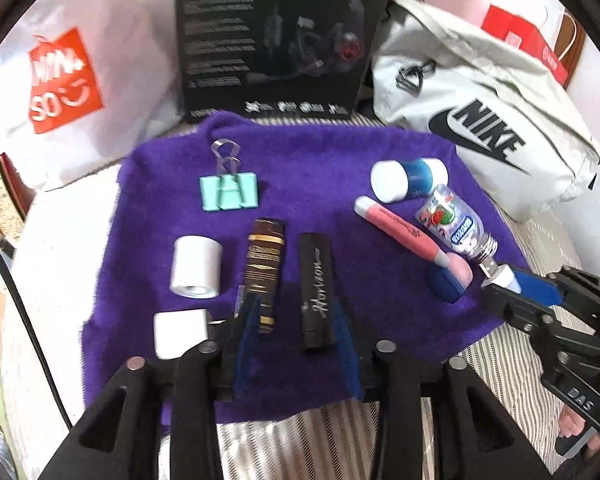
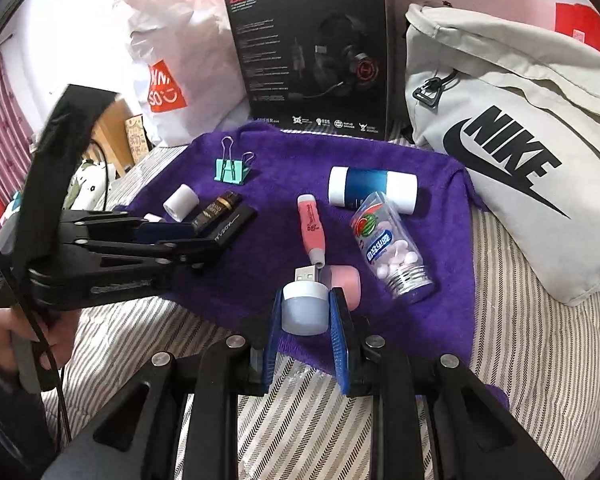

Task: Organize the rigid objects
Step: 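Lower and release the Horizon tube with the left tool while the right tool releases the USB light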

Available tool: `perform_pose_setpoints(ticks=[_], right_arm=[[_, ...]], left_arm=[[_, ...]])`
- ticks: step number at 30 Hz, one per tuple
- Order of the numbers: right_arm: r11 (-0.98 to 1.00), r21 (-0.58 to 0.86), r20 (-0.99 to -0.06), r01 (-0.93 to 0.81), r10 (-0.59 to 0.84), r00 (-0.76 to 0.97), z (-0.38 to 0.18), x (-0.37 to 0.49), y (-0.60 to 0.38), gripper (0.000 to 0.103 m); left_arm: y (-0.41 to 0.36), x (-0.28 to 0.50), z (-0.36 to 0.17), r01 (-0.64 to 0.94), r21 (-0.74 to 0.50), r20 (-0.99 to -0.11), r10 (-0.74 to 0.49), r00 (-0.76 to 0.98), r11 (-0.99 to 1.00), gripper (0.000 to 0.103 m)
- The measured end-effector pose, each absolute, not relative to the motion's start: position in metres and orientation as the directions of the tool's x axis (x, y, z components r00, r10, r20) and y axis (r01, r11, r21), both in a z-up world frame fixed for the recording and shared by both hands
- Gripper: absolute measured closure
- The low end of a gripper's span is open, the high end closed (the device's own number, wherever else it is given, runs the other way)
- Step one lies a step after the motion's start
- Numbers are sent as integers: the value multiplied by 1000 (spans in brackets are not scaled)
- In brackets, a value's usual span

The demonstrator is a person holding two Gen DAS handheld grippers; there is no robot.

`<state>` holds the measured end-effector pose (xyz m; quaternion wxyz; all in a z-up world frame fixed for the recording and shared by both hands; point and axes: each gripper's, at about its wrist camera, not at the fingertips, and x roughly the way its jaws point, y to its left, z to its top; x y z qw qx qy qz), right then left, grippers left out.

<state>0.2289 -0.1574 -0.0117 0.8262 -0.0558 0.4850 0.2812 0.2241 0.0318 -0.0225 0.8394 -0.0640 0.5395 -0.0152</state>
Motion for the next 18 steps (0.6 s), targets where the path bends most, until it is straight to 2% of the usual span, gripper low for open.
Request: perform_pose_setpoints(ticks=[1,5,18], right_arm=[[838,177,-831,-516,408,378,-10,230,-156,79],[835,161,-838,-526,398,374,-11,234,-146,79],[813,121,-875,-570,358,326,-34,249,-107,79]], left_arm=[[35,222,-19,-50,-119,-900,-87,427,992,56],[49,211,-5,-78,-115,-881,-66,469,990,49],[74,189,-1,-121,-125,-870,-50,490,985,49]])
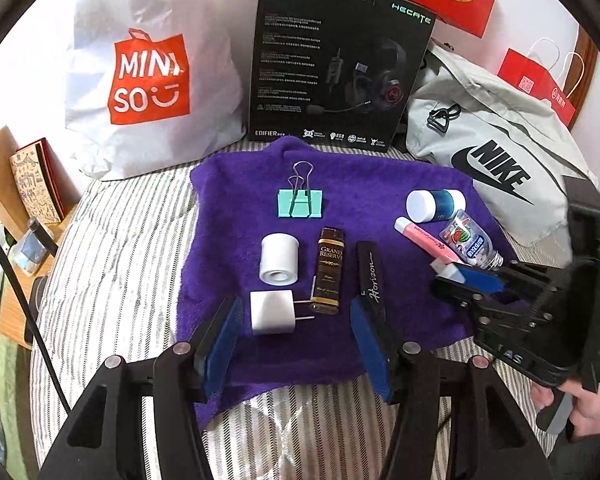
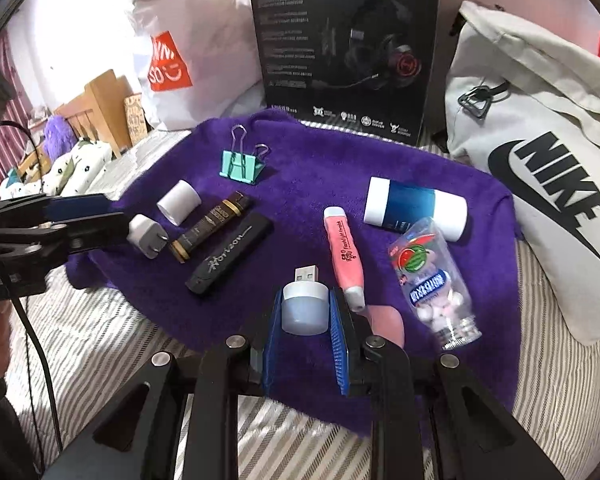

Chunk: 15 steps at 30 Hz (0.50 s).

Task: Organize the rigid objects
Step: 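Lower and release the Horizon tube with the left tool while the right tool releases the USB light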

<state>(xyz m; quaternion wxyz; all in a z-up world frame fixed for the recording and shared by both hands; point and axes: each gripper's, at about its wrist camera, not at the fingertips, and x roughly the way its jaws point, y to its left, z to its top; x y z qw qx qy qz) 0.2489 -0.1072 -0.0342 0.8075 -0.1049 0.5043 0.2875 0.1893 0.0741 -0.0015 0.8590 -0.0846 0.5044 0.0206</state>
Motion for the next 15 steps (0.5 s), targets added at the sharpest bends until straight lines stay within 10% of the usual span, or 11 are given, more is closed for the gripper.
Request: perform_pose_setpoints(ticks=[15], right_arm=[[806,84,-902,-585,310,299,-53,265,-80,79]], left_arm=[[77,180,1,-102,-161,-860,-89,503,982,46]])
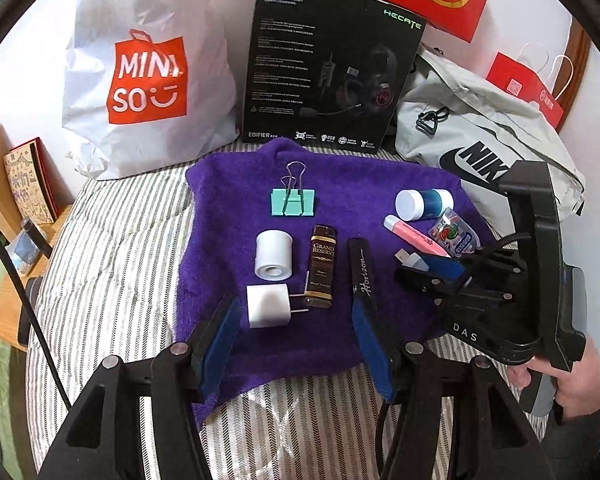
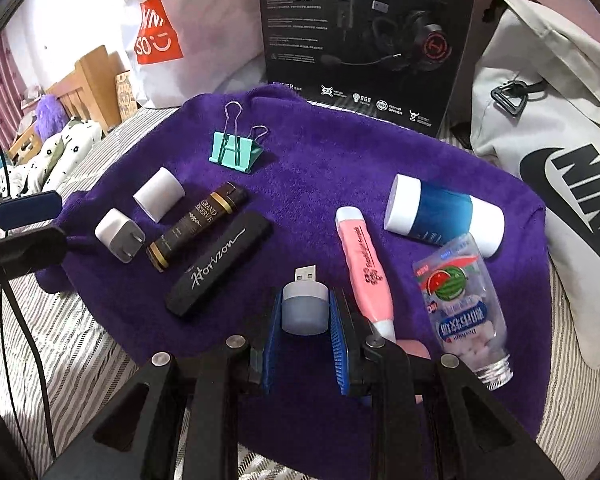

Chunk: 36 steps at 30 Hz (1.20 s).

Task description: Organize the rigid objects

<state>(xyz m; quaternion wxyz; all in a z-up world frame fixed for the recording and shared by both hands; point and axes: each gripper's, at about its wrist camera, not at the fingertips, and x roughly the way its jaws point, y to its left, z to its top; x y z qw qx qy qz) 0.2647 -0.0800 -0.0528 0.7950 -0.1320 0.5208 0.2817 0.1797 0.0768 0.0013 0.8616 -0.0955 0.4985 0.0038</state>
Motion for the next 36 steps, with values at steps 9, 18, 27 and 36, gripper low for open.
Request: perform_pose_setpoints(ticks=[9,18,27,36], right_arm=[[802,71,-901,-593,306,306,-54,262,-80,78],[814,86,-903,-575,308,301,-47,249,-87,63],[835,90,-890,-542,312,333,-18,223,-108,47],[891,10,-842,-454,252,476,32,162,-152,17]], left_arm=[[84,169,4,-127,-162,-865,-79,496,979,43],[84,146,26,-141,-143,-849,-48,526,980,36],[71,113,51,-161,-120,-810,-3,587,980,20],[50,83,67,-173,-221,-767,-61,639,960,0]])
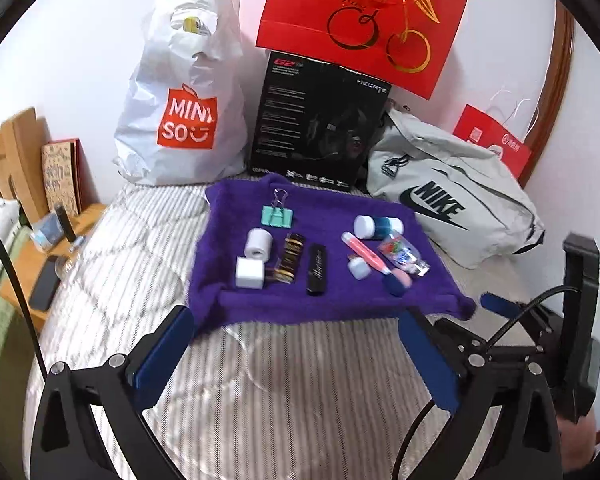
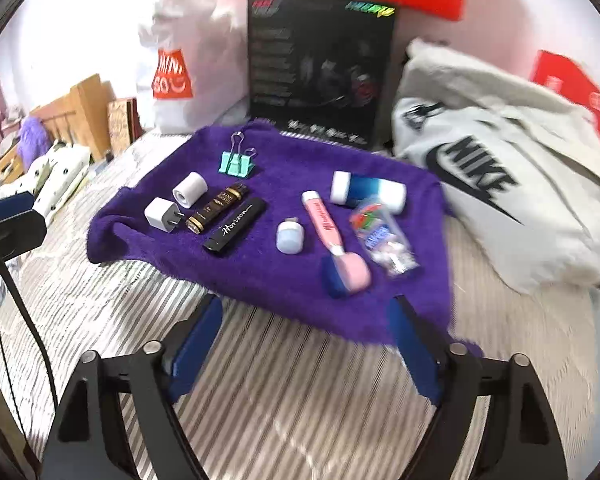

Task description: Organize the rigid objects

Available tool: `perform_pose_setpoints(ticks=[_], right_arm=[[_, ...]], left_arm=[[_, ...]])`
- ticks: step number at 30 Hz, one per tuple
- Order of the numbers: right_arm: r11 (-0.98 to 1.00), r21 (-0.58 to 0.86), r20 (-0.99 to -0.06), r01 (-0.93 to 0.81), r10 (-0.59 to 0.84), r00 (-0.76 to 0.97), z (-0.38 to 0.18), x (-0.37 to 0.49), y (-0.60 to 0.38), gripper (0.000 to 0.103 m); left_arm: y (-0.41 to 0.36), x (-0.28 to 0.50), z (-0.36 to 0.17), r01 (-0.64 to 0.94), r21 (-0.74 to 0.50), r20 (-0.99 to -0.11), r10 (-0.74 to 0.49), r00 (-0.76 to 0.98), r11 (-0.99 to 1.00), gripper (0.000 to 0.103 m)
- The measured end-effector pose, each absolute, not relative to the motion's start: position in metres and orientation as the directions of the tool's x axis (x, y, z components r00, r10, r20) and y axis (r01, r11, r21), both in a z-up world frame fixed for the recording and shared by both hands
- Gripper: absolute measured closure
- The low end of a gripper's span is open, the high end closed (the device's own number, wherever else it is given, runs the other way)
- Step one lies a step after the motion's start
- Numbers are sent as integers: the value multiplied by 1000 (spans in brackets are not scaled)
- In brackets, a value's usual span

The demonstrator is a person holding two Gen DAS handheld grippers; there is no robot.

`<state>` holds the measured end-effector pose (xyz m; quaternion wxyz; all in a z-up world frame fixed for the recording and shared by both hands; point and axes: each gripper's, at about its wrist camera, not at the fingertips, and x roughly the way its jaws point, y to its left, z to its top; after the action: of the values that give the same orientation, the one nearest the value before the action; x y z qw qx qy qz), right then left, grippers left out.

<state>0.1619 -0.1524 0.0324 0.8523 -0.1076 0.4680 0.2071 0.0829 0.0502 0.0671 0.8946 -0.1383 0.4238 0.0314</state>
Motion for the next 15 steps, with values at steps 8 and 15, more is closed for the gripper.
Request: perform_pose_setpoints(ticks=[8,15], right_arm=[[951,40,-836,-308,200,510,48,136,-191,3],[967,103,-843,-232,209,497,57,123,-208,0]], left_arm=[[28,68,60,-170,-194,-790,-51,611,966,0],[15,58,52,-196,-102,-820,30,571,975,0]])
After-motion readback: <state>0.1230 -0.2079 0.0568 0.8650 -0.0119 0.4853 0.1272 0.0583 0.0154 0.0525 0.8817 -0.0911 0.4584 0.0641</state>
